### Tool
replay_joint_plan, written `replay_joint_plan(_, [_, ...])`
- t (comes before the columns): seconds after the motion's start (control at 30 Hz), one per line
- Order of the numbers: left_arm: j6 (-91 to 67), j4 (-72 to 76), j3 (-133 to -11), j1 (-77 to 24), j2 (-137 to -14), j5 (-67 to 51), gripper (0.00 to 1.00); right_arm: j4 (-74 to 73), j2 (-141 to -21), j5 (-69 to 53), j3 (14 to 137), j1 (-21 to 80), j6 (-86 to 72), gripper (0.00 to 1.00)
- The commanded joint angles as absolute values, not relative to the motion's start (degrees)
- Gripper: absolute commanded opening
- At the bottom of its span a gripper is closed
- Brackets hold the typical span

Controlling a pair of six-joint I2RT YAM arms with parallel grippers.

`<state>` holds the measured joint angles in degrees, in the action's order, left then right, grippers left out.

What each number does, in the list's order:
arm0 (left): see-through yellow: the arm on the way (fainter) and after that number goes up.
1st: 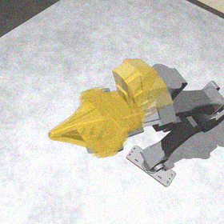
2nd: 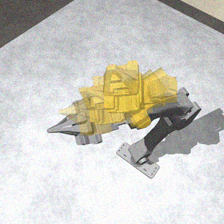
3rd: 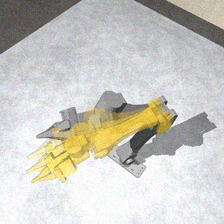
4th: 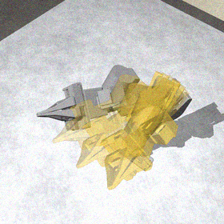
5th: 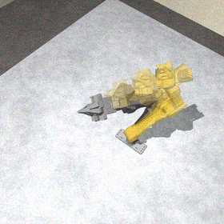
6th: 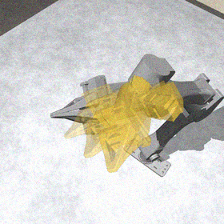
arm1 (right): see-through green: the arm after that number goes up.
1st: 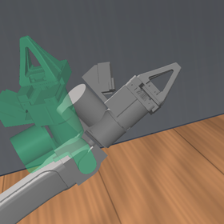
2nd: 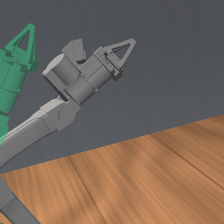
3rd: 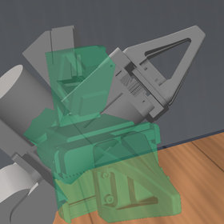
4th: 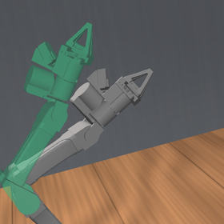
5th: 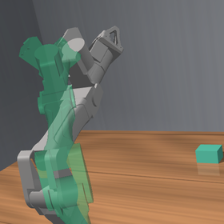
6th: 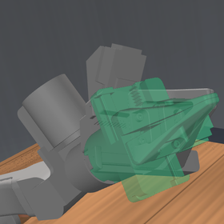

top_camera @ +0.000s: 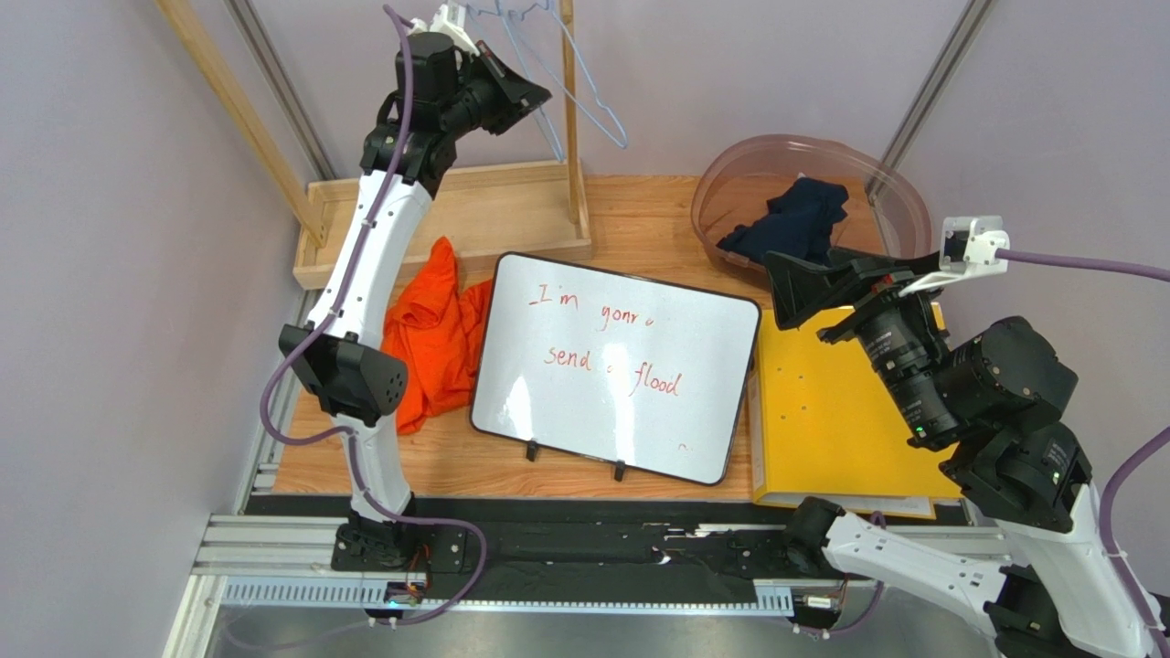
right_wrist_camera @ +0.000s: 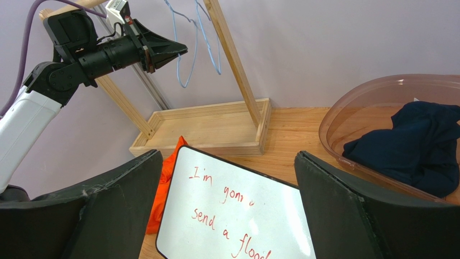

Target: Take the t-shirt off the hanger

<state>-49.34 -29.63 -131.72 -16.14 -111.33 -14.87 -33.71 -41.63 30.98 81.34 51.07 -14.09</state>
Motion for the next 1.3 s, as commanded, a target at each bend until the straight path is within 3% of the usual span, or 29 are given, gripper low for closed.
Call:
replay_joint_plan(0.0, [-48.3,-28.0,-129.8,-16.0,-108.7,-16.5,0.15,-32.5,-40.8,30.4,80.8,51.2,-13.8,1.0])
replay_joint_plan(0.03, [-48.3,-26.7,-128.6,-16.0,-108.5,-17.4,0.48,-32.4,-40.9,30.3,80.8,51.2,-13.9,1.0])
replay_joint_plan(0.1, [-47.1,-25.2,-125.6,-16.0,-106.4,-18.0,0.67,-32.5,-41.1,30.3,80.8,51.2,-13.9,1.0])
replay_joint_plan(0.23, [-43.0,-26.5,-120.6,-15.6,-99.2,-14.2,0.78,-32.7,-41.5,29.4,80.4,51.2,-13.9,1.0])
replay_joint_plan(0.53, [-34.0,-33.1,-100.7,-10.9,-77.0,-3.4,0.89,-32.2,-41.5,27.3,79.0,51.2,-14.2,1.0])
replay_joint_plan(0.73, [-40.0,-38.9,-84.4,-9.6,-67.2,8.3,0.99,-31.8,-41.2,25.8,77.9,51.2,-14.8,1.0])
replay_joint_plan(0.93, [-50.7,-51.2,-77.9,-9.5,-72.6,13.5,0.99,-31.4,-41.6,24.4,77.3,51.2,-15.4,1.0])
replay_joint_plan(1.13, [-58.3,-53.2,-72.0,-9.2,-79.3,21.5,0.99,-31.6,-41.9,23.6,76.8,51.2,-15.7,1.0])
replay_joint_plan(1.27, [-62.8,-52.1,-69.6,-8.4,-85.2,19.7,0.99,-31.6,-42.3,23.6,76.6,51.2,-15.7,1.0])
